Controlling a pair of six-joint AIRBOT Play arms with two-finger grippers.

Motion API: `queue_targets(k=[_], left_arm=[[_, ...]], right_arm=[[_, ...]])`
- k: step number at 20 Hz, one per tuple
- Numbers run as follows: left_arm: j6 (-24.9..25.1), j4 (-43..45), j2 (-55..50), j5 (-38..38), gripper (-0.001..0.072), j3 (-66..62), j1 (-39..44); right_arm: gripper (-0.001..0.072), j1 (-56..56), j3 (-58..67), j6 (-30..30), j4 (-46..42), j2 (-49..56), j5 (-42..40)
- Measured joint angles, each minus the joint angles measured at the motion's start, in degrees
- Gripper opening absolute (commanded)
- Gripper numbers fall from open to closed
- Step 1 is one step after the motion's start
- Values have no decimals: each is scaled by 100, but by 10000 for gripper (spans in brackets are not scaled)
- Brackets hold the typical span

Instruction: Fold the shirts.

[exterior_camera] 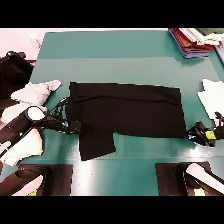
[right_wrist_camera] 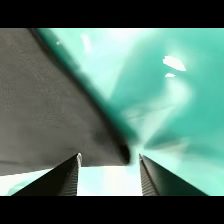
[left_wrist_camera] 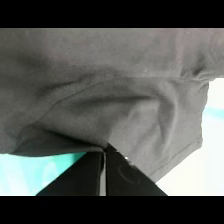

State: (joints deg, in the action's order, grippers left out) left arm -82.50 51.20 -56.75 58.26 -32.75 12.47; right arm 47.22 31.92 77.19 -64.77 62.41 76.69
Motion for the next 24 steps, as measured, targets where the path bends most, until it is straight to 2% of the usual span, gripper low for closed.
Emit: queue_targets(k=[2, 3, 6, 9, 13, 17, 20, 24], left_arm=[[2, 0, 0, -2, 22, -4, 0], [2, 2, 0, -2, 22, -7, 0], [2, 83, 72, 177, 20, -79, 0], [-153, 446, 496, 522, 21, -153, 2], [-619, 942, 1436, 1344, 21, -190, 2], [-841, 1161, 1919, 2201, 21, -442, 7], [-879, 1423, 1781, 2083, 22, -824, -7], [-780, 1853, 905, 1403, 22, -1445, -37]], right_arm=[[246, -210, -72, -20, 105, 59, -236], [136, -354, -61, -26, 168, 122, -345], [21, -837, 122, -44, 138, 229, -485], [21, -1172, 450, -48, -103, 44, -402], [20, -1331, 839, -66, -481, -608, 295], [19, -1397, 1123, -68, -866, -1307, 820], [19, -1628, 1436, -11, -887, -1388, 957], [19, -2221, 2098, 216, -846, -748, 789]])
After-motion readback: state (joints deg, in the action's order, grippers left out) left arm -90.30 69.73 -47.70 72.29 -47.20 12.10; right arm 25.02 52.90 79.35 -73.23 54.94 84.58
